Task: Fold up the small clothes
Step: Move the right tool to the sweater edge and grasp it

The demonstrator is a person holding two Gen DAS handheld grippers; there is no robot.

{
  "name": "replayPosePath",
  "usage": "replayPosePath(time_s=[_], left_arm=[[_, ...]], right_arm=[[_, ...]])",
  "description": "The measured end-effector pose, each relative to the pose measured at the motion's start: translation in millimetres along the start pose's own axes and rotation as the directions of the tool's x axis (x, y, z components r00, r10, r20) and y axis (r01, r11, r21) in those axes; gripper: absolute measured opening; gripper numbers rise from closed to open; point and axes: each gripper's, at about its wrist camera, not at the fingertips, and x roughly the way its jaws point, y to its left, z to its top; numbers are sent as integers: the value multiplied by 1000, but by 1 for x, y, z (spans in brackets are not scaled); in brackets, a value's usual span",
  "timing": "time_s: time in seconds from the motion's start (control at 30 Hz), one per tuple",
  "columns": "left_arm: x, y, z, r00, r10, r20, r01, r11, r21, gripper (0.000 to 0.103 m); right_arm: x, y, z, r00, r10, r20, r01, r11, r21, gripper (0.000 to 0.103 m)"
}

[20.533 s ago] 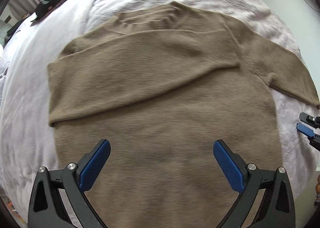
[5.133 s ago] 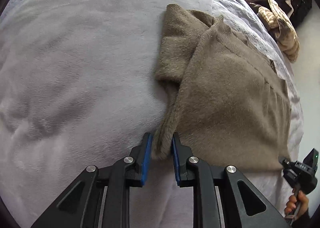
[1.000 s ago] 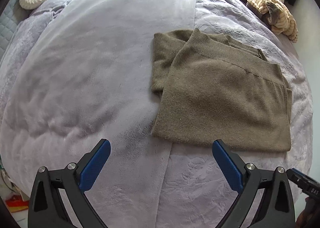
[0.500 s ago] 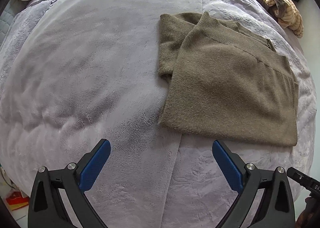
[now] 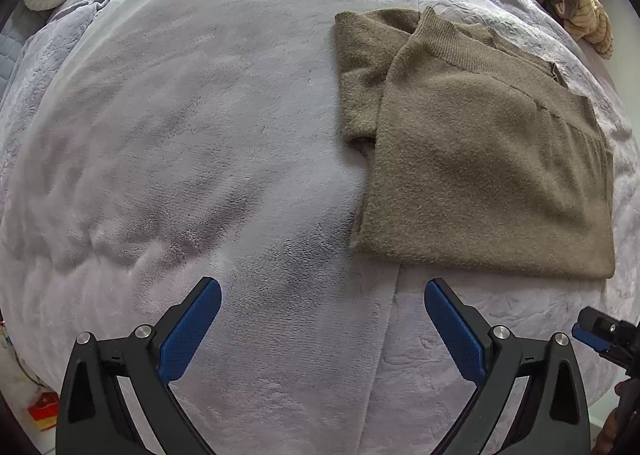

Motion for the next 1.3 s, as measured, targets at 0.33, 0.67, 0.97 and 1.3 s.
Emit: replayPosePath(time_s=[0.33, 0.67, 0.97, 1.3], left_arm=[[10, 32, 15, 999, -34, -9, 34, 999, 3, 102], [34, 57, 44, 982, -181, -43, 180, 983, -37, 102], [54, 57, 68, 879, -473, -69, 463, 878, -123, 102], [96, 31, 117, 670, -737, -87, 699, 666, -261, 102]], right_arm=[[61, 26, 3, 928, 373, -3, -366, 912, 183, 80], [132, 69, 4, 872, 488, 40, -482, 843, 240, 80], [147, 65, 15, 791, 589, 166, -604, 708, 366, 14], [85, 84, 41, 702, 689, 183, -712, 686, 149, 8]])
